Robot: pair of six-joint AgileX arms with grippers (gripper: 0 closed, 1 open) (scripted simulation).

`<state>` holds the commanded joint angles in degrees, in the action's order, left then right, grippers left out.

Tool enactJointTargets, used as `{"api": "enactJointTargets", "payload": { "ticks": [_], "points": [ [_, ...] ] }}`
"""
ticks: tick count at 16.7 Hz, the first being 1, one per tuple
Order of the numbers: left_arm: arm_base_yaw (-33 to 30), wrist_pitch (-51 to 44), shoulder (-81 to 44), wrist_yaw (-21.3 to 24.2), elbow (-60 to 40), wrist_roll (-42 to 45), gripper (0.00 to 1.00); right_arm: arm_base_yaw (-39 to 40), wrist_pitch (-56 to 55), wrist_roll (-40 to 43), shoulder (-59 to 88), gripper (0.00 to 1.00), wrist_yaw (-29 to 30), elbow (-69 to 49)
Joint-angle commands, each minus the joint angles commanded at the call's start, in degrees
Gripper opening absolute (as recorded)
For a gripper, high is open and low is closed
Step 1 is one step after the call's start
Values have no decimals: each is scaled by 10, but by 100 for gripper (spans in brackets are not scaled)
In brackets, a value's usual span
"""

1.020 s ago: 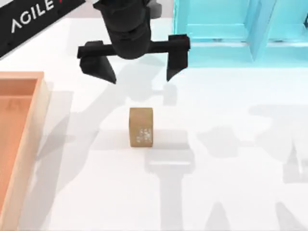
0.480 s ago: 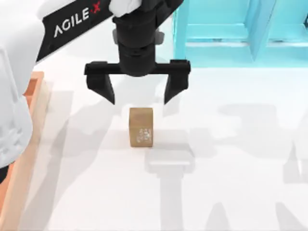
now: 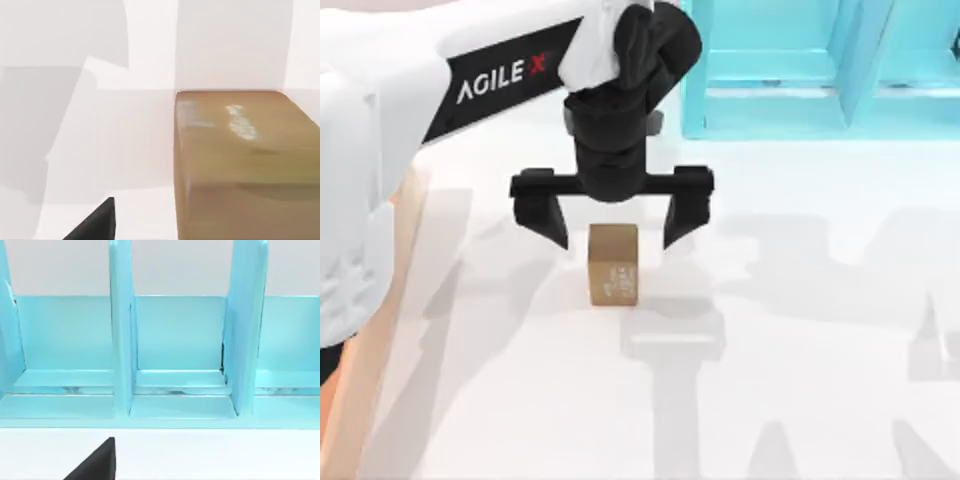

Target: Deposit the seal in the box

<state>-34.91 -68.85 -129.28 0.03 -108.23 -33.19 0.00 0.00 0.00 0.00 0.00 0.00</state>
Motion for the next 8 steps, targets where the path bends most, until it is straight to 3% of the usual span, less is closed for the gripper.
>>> {"api": "enactJointTargets", "payload": {
  "ticks": [4, 8],
  "points": [
    [-1, 81, -11, 0, 72, 0, 100, 0, 0, 0, 0, 100, 0, 0],
    [-1, 86, -12, 0, 77, 0, 100, 0, 0, 0, 0, 100, 0, 0]
  ]
}}
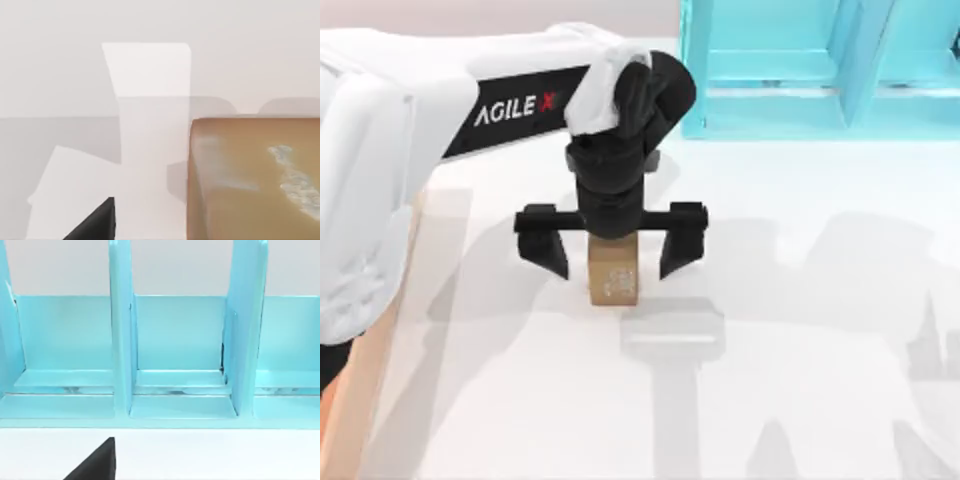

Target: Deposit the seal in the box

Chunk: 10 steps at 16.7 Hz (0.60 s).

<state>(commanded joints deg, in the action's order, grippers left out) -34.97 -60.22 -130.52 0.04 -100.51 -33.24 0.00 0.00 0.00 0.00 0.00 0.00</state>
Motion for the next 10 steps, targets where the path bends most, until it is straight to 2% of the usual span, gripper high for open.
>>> {"api": "enactJointTargets", "payload": {
  "ticks": [10],
  "points": [
    [0, 0, 0, 0, 0, 0, 25, 0, 0, 0, 0, 100, 0, 0]
  ]
}}
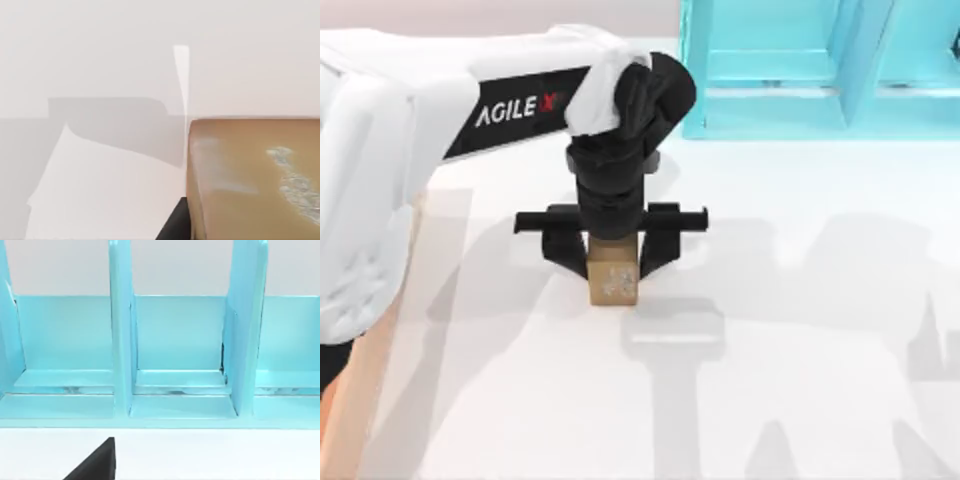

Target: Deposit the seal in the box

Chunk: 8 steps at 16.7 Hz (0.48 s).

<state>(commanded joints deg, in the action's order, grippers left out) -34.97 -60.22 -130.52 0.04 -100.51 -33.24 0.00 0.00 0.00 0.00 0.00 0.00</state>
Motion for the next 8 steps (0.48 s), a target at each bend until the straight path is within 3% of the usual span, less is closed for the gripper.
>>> {"api": "enactJointTargets", "payload": {
  "ticks": [3, 8],
  "points": [
    [0, 0, 0, 0, 0, 0, 2, 0, 0, 0, 0, 100, 0, 0],
    [0, 0, 0, 0, 0, 0, 0, 0, 0, 0, 0, 100, 0, 0]
  ]
}}
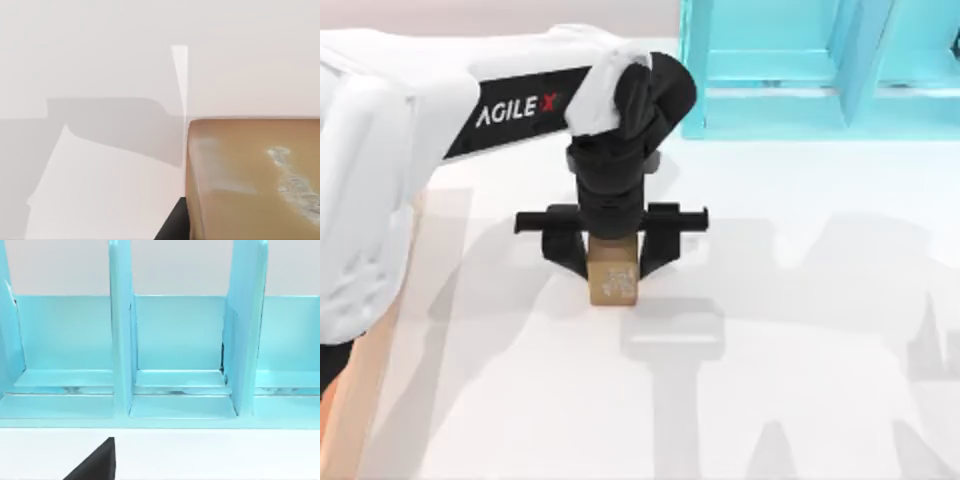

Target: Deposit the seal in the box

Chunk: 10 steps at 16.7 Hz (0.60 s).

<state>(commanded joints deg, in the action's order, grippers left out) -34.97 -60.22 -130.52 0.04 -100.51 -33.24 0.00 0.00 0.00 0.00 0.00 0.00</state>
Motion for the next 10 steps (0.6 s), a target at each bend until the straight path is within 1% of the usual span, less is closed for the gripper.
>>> {"api": "enactJointTargets", "payload": {
  "ticks": [6, 10],
  "points": [
    [1, -9, 1, 0, -10, -1, 0, 0, 0, 0, 0, 100, 0, 0],
    [1, -95, 8, 2, -86, -4, 0, 0, 0, 0, 0, 100, 0, 0]
  ]
}}
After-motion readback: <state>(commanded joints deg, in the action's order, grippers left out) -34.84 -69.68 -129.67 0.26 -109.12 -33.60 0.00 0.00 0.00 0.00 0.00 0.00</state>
